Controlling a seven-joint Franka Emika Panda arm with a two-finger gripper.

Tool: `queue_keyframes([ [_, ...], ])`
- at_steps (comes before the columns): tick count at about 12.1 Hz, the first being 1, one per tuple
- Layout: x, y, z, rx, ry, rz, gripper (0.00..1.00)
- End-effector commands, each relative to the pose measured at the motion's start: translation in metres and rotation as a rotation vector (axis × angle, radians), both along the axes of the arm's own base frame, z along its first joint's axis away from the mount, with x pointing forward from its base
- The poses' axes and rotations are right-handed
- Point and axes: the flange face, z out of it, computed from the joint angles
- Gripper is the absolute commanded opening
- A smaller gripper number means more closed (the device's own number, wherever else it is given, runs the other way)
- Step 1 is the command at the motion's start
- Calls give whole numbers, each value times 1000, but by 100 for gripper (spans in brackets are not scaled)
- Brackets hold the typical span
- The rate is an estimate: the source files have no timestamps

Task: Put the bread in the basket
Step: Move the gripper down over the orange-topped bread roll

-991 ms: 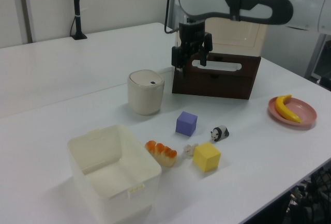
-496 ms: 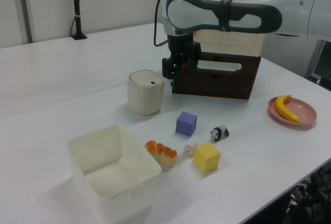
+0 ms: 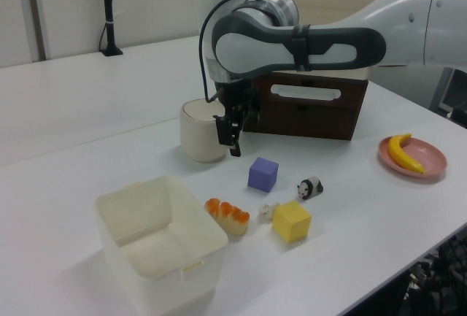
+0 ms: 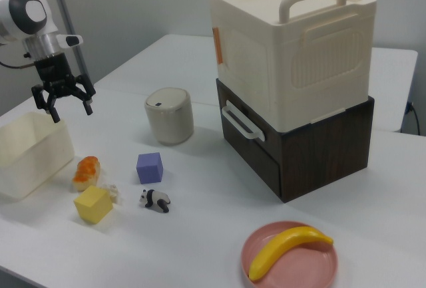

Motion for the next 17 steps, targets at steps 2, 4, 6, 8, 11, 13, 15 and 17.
queue_keyframes([
  [2, 1, -10, -17, -16, 19, 197, 100],
  [4, -5, -9, -38, -31, 41, 210, 100],
  [6, -11, -4, -60, -24, 40, 239, 100],
  [8, -21, -2, -80, -35, 78, 252, 100],
  [11, -25, -6, -105, -15, 101, 346, 100],
  [13, -23, -11, -108, -3, 128, 425, 100],
  [15, -22, -17, -122, 16, 122, 456, 100],
  [17, -25, -14, -141, 35, 96, 480, 100],
])
